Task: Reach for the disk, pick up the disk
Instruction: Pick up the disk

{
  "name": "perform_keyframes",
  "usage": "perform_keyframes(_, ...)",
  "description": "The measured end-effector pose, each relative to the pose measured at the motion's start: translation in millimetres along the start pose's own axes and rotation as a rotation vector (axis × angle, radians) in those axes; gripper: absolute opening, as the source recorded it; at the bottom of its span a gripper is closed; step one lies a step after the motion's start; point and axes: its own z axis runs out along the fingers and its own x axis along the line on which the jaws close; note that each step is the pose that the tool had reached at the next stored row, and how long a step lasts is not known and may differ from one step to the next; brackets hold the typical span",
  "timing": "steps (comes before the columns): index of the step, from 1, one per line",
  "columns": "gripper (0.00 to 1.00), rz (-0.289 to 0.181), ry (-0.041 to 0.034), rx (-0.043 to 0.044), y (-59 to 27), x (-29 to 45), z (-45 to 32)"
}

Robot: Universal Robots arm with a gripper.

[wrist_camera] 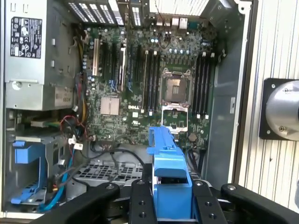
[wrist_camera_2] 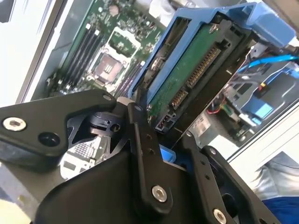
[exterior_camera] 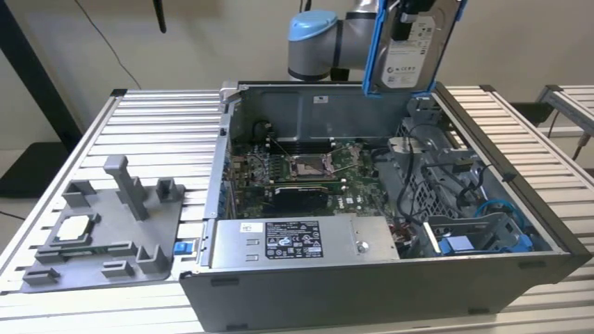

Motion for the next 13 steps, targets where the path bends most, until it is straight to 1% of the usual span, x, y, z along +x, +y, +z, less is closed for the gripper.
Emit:
perform_keyframes(6, 0.0, 0.0, 0.0, 0.0, -27.4, 1.1, 0.0)
perform_keyframes(9, 0.0, 0.0, 0.0, 0.0, -39.4, 1.6, 0.0)
perform_keyframes(11, 0.0, 0.0, -0.0001, 0.0002, -46.2, 1.9, 0.0)
perform_keyframes(13, 0.0, 0.0, -0.0001, 0.0, -47.8, 1.9, 0.0)
